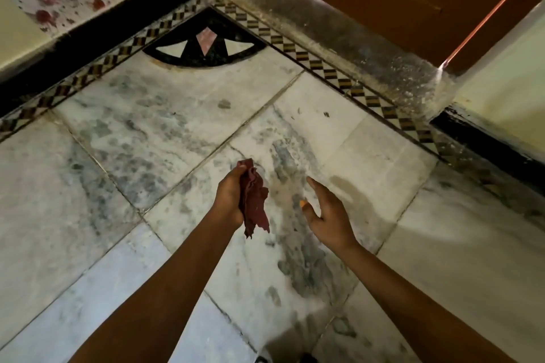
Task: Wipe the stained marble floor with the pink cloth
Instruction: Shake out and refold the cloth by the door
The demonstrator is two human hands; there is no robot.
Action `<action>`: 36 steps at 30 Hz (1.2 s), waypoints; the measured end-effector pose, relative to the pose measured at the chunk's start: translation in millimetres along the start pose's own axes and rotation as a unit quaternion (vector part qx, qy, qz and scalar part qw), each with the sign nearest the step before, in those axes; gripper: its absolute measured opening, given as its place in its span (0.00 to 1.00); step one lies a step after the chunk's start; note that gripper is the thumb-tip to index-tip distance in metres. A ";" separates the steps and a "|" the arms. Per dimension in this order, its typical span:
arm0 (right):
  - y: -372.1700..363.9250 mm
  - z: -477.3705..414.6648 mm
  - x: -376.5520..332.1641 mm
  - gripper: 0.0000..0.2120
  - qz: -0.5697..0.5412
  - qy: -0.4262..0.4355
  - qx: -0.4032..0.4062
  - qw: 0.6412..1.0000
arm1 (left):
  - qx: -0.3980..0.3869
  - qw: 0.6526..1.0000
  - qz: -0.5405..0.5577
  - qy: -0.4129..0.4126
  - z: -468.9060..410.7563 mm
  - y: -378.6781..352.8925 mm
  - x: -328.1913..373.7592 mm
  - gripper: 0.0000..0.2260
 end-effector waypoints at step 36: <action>457.8 294.6 -497.8 0.22 -0.186 -0.065 0.128 0.972 | -0.040 0.996 -0.056 -0.047 642.3 -232.9 281.1 0.15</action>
Point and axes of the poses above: each hand's wrist, its own z-axis away from the middle knuckle, its own y-axis out of the back of the hand, x = y × z, the point moved 3 cm from there along -z, towards the middle knuckle, and after that the axes turned 4 degrees about -y, right-handed, at the moved point
